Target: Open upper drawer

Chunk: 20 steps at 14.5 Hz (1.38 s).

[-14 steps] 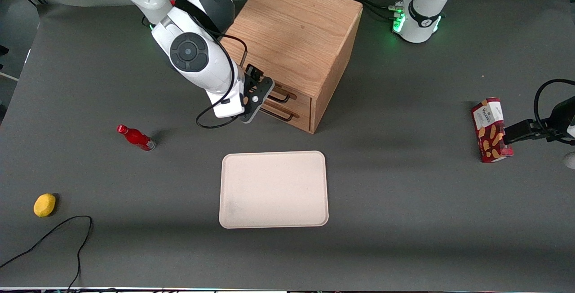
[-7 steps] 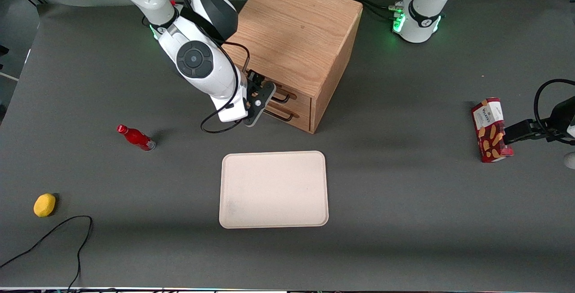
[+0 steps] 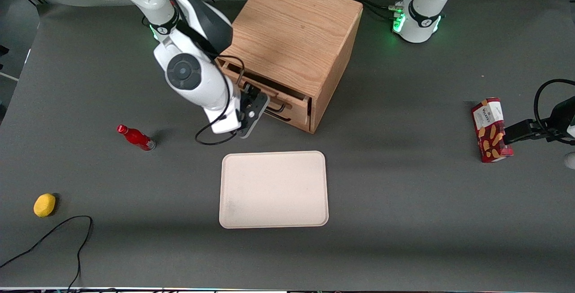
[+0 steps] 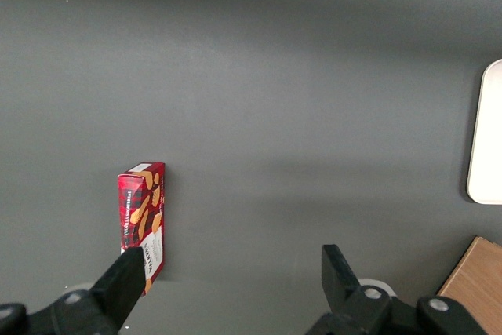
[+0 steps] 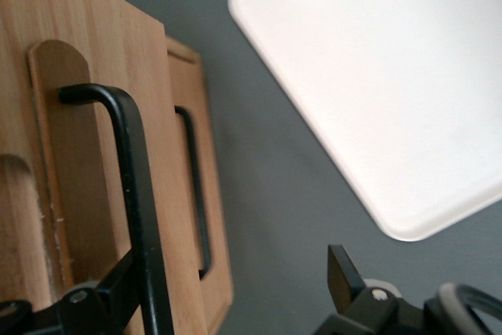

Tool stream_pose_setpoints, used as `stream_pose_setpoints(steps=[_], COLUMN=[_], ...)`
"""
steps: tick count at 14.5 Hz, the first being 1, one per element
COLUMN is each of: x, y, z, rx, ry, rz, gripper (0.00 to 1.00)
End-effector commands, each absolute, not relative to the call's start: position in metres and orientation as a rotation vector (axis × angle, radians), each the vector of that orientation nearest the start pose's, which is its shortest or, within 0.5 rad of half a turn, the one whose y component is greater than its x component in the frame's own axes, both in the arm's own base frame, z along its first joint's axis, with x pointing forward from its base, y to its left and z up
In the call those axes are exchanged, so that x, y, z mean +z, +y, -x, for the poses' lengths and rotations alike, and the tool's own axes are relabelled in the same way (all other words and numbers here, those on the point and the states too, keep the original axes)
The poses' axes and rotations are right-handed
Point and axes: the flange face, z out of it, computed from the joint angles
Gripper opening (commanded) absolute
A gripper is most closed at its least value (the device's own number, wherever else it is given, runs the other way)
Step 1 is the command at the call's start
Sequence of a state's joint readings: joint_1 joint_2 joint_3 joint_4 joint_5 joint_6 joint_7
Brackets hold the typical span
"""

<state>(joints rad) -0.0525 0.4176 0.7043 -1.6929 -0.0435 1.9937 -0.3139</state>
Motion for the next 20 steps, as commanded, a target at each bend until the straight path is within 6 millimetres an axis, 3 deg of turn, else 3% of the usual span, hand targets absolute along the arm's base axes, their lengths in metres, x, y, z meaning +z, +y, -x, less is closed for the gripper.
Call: stream_pose_setpoints(steps=[1,8,14,16,20], x=[0.407,0.413,0.416,0.433,0.522], y=[0.332,0.279,0.253,0.252,0.202], z=[-0.574,-0.633,-0.657,-0.655,-0.645], rx=[0.027,-0.139,-0.209,-0.241,-0.386], ry=[-1.304,-1.28,-1.248,-1.231,-1.083], rz=[2.605,2.637,2.662,2.673,2.752], gripper=[1.0,1.0,1.0,1.0,1.0])
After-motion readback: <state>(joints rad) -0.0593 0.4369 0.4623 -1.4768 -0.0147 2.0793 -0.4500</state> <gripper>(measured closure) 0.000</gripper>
